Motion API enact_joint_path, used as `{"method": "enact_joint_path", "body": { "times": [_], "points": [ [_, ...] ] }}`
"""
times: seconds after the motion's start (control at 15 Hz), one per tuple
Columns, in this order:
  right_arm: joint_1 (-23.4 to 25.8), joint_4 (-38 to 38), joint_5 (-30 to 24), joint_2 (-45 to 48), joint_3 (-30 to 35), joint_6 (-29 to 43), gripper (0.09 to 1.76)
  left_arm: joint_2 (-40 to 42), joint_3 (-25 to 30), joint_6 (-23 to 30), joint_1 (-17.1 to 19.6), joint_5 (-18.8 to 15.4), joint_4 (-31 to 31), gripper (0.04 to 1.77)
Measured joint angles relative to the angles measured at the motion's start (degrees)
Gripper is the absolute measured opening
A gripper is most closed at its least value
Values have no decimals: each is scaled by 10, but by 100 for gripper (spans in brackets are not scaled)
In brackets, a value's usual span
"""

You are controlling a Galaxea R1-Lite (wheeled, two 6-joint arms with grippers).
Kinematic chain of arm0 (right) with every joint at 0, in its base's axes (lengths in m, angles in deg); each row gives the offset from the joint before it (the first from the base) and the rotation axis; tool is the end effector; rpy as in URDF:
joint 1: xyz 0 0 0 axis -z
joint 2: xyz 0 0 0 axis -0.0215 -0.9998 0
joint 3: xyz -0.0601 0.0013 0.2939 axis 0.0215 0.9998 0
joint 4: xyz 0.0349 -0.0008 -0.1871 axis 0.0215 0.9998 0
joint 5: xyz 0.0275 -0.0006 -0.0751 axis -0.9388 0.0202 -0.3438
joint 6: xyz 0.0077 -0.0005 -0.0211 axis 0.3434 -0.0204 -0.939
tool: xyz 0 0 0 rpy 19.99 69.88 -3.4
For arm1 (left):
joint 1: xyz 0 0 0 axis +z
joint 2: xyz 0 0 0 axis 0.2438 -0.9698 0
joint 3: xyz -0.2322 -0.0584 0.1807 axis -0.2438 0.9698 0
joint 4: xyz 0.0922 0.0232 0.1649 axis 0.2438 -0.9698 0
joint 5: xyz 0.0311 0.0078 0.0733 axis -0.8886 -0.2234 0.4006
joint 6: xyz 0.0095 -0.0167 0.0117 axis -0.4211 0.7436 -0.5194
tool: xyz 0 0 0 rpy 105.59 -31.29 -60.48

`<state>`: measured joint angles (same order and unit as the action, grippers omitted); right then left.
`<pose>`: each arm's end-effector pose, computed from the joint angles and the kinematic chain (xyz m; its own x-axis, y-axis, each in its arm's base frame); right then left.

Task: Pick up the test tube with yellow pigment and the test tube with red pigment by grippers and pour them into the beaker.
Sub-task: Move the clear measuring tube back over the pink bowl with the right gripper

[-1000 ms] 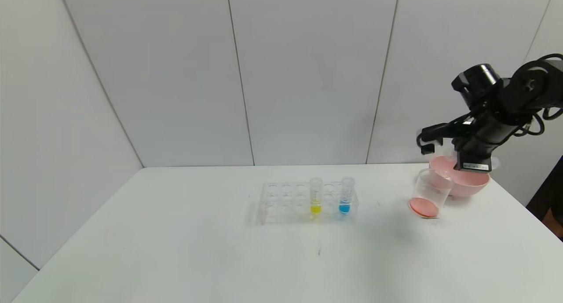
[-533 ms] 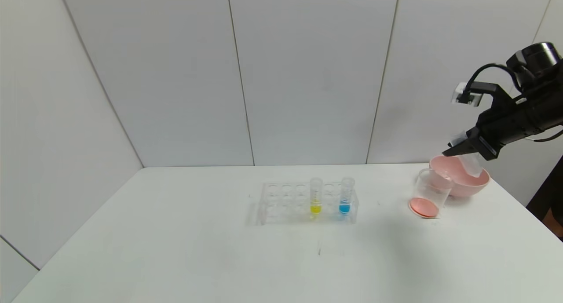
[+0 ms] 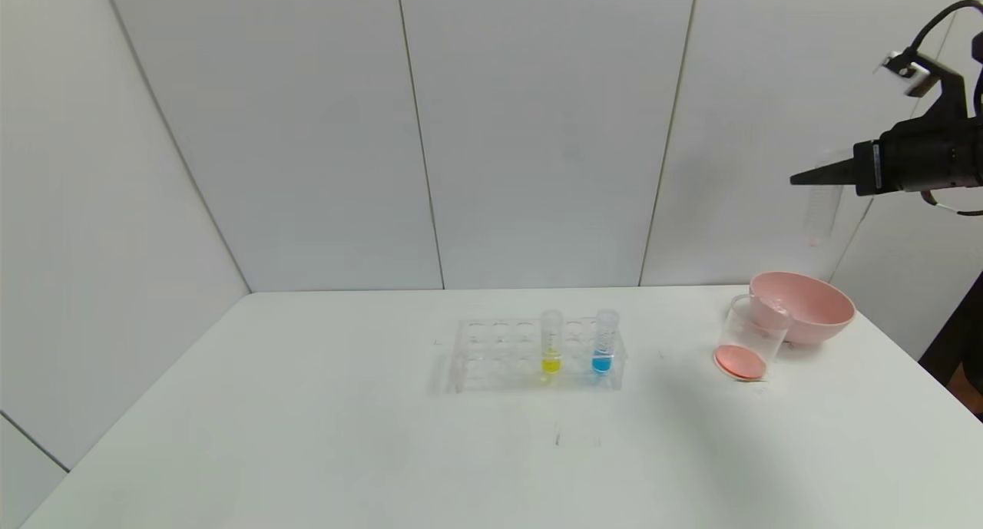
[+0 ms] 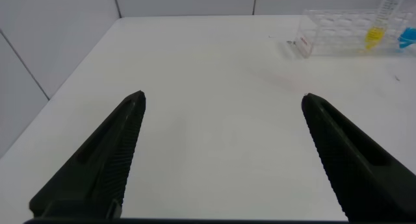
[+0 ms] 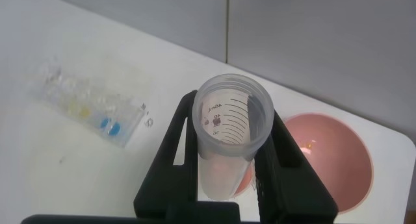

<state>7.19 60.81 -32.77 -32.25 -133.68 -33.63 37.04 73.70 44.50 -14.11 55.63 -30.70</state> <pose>0.3666 -0.0423 0.3035 0.8092 0.4162 -0.4146 -0.4239 0.9023 0.0785 -0.0228 0.0001 0.0737 0.9999 0.0028 -0.0170 -0.0031 0.9999 -0.0166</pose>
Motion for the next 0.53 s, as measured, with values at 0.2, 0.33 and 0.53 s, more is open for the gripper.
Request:
{"method": "enact_joint_path", "body": {
  "times": [0.2,0.33,0.53],
  "points": [
    [7,-189,30,25,94,83,56,0,0,0,0,0,0,172],
    [10,-325,74,34,176,104,56,0,0,0,0,0,0,172],
    [21,-464,115,28,262,113,56,0,0,0,0,0,0,172]
  ]
}}
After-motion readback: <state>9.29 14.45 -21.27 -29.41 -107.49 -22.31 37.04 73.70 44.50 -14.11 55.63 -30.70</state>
